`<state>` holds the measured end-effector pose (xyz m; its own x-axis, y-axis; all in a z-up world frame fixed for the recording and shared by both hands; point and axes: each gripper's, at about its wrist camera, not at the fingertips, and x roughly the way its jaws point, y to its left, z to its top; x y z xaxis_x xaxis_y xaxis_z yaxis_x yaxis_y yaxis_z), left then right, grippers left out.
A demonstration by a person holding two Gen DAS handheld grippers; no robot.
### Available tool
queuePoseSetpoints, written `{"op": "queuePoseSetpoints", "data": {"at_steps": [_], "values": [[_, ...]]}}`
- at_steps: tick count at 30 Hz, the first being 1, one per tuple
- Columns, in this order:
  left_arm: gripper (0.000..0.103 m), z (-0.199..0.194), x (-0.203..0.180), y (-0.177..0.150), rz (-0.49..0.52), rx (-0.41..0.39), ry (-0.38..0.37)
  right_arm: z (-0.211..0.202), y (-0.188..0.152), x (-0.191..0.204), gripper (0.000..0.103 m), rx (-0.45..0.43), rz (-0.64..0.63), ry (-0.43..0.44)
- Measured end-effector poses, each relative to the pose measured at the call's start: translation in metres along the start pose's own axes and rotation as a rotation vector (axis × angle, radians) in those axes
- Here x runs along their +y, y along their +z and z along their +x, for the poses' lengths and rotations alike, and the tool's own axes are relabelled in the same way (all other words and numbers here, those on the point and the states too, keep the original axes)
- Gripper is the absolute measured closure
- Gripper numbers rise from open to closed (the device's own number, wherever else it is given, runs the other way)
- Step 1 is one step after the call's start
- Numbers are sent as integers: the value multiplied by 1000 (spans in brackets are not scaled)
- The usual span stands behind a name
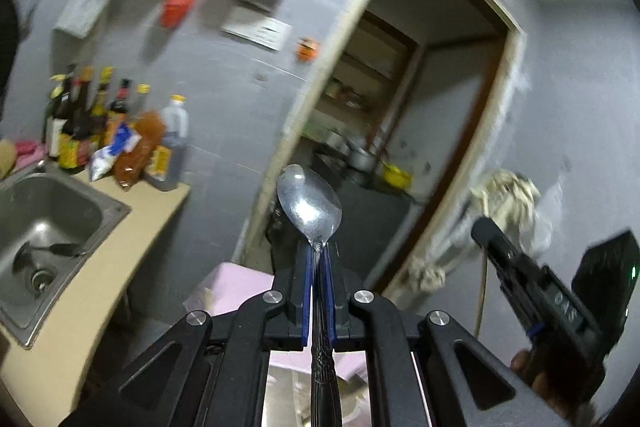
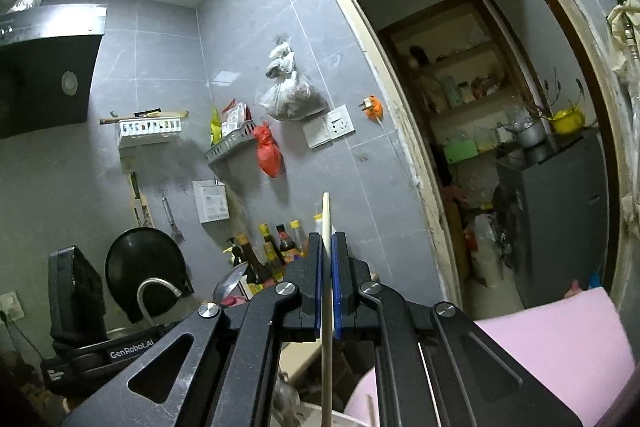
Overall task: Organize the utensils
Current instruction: 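Lift and carry the spoon to the caddy with the left tool while the right tool carries the chopstick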
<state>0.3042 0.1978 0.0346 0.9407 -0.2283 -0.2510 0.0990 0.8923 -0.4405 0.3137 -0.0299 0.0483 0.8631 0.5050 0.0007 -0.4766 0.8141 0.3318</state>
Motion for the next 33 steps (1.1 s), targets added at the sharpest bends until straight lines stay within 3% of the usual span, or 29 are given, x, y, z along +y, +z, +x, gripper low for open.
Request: {"op": "queuePoseSetpoints", "data": {"at_steps": [3,8,11,18,26,33], "values": [[97,3,18,2,-38,-28,26,12,-8,2,99,-29,13,-21],[97,11,45,-2,-99,-80,48,20,-31,-5,99,-86,50,-129],[97,15,59,-11,-136,-101,57,22,-44,-10,99,-78,67,-161],[97,28,69,-31,-145,-120,84,11,-45,-6,99,-60,11,-154],[97,32,63,-40,-91,-162,99,-1,-32,-9,99,-57,15,-161],[97,36,55,-44,-70,-161,93,-2,-35,-7,99,5,16,-128]]}}
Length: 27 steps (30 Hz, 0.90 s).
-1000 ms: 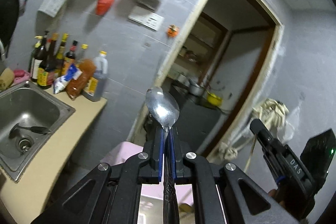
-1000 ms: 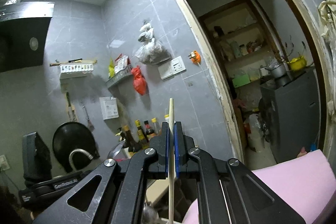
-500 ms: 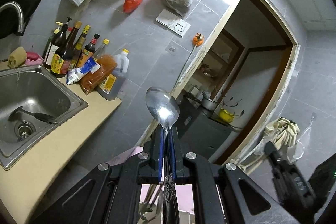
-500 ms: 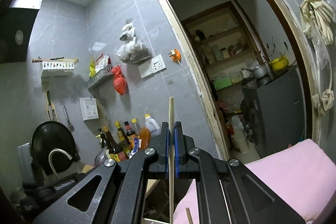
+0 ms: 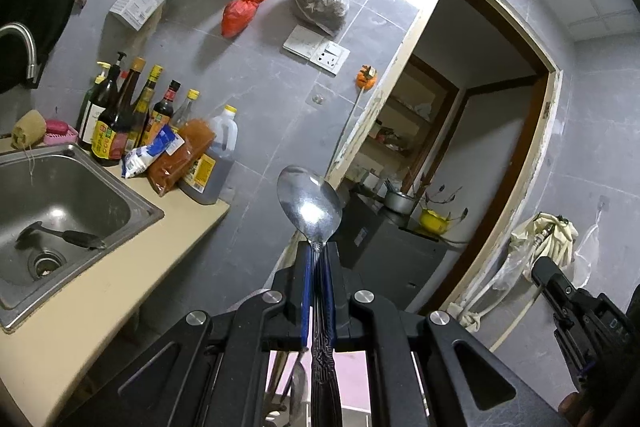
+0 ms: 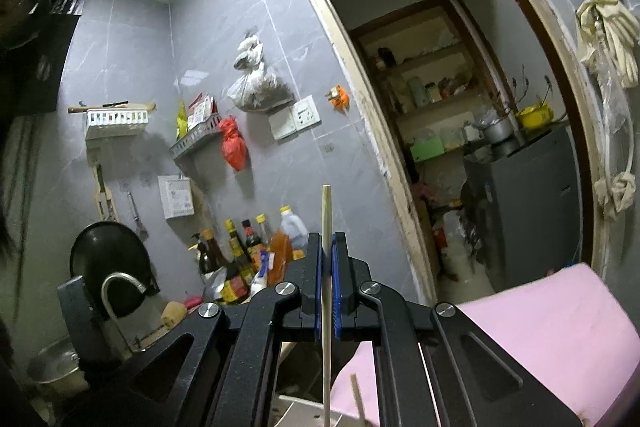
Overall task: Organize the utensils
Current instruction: 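Lift and carry the spoon to the caddy with the left tool while the right tool carries the chopstick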
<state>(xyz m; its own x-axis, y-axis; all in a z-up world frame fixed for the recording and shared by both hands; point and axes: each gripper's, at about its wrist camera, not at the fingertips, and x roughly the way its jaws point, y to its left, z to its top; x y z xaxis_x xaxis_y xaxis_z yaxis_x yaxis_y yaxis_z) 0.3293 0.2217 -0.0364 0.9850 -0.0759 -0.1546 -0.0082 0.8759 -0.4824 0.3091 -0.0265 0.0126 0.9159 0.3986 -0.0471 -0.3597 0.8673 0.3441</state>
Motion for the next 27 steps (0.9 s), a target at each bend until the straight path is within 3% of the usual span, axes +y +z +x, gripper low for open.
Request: {"op": "queuePoseSetpoints", "data": {"at_steps": [17,27], "values": [[97,3,-9,-25,89,2,57,15,-43,-14,99,135,2,8],[97,-5,-13,-30,163,42,82,16,-48,-13,99,162,-1,6]]}}
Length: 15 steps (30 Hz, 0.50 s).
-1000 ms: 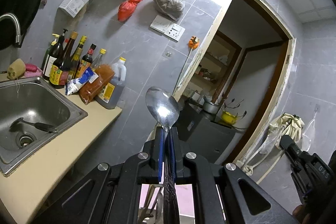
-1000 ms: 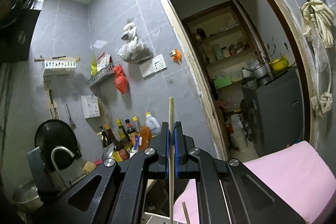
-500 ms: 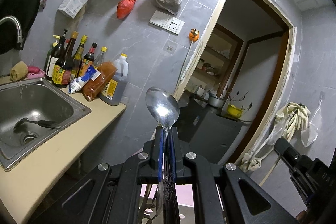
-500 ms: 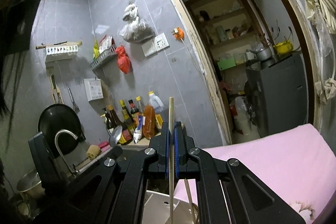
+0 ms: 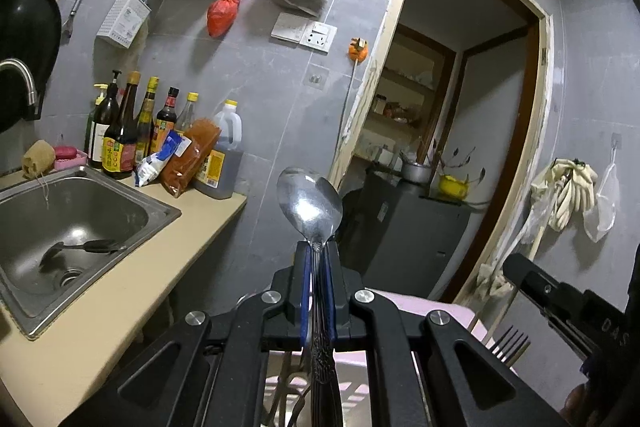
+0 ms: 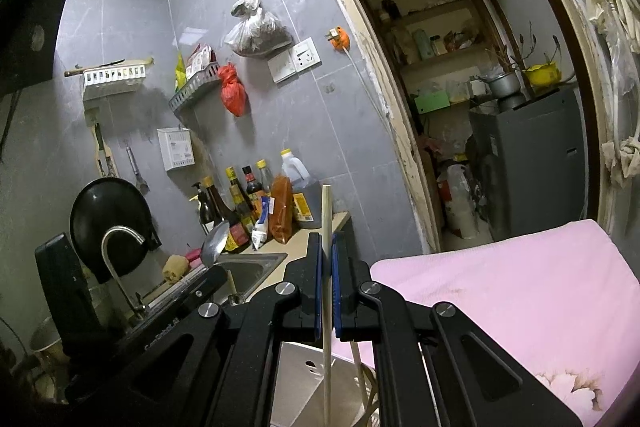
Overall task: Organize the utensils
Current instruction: 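Lift and carry the spoon to the caddy with the left tool while the right tool carries the chopstick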
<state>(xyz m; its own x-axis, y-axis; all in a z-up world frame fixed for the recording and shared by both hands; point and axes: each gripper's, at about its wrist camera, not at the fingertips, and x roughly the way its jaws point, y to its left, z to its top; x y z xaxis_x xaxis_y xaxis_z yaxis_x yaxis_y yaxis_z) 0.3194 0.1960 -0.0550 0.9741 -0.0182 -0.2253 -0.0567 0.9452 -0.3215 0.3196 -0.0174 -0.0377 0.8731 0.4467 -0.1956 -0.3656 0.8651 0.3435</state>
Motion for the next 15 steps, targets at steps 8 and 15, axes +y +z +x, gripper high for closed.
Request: {"op": "queuePoseSetpoints", "data": {"at_steps": [8,15], "values": [[97,-7,5,0,17,35,14,0,-2,8,99,27,-22,-3],[96,-12,7,0,49,88,28,-1,-7,13,98,50,-26,-15]]}}
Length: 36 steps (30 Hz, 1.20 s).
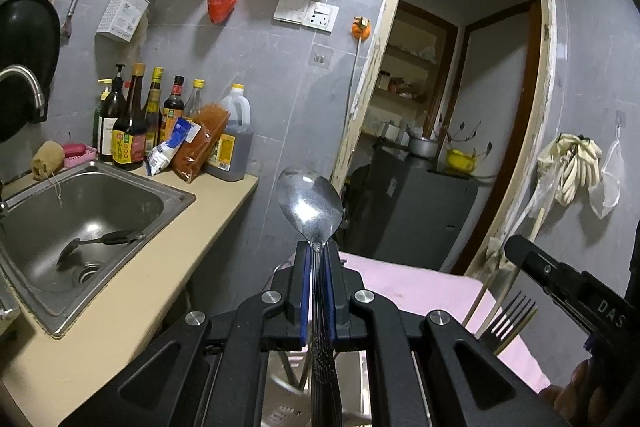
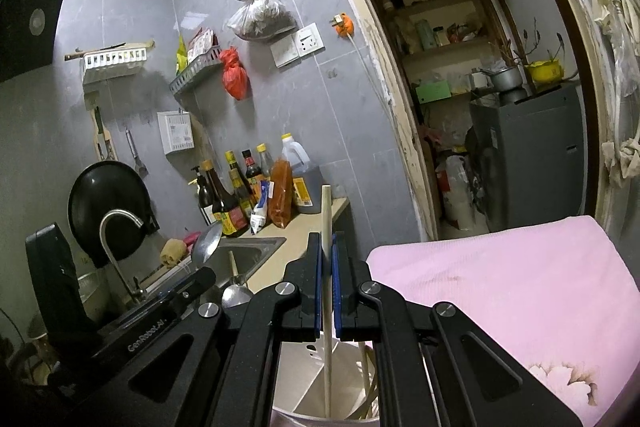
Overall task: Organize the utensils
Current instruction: 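Lift and carry the spoon to the caddy with the left tool while the right tool carries the chopstick, then open both tools to drop the spoon and chopstick into the caddy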
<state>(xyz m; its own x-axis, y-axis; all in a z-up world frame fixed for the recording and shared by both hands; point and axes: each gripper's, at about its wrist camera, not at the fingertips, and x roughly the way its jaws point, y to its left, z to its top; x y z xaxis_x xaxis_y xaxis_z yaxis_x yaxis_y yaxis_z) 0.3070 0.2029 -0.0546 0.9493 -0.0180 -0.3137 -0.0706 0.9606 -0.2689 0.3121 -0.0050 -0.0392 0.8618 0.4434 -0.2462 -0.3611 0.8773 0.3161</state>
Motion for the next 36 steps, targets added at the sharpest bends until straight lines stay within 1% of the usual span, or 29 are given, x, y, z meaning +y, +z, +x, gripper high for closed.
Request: {"op": "queuePoseSetpoints", "data": {"at_steps": [5,13,18,21,23,30,34,36], "values": [[96,-2,4,-2,-6,28,-8,-2,-2,2,98,5,5,-12],[96,-3,8,0,-30,18,-17,-5,-6,4,98,0,20,-13],[96,-2,5,3,-18,22,-16,-8,-8,2,98,-2,34,-16],[97,-3,6,7,-38,38,-34,-8,-7,1,98,-7,37,-12],[97,-5,4,12,-42,31,-32,-9,-5,2,98,-14,37,-8],[97,-13,-3,32,-41,-57,-20,-8,1,2,98,-31,39,6],[97,-5,-8,29,-31,-88,-12,-8,0,3,98,-34,36,8],[97,-1,-10,22,-27,-83,-10,-7,0,3,98,-31,37,8]]}}
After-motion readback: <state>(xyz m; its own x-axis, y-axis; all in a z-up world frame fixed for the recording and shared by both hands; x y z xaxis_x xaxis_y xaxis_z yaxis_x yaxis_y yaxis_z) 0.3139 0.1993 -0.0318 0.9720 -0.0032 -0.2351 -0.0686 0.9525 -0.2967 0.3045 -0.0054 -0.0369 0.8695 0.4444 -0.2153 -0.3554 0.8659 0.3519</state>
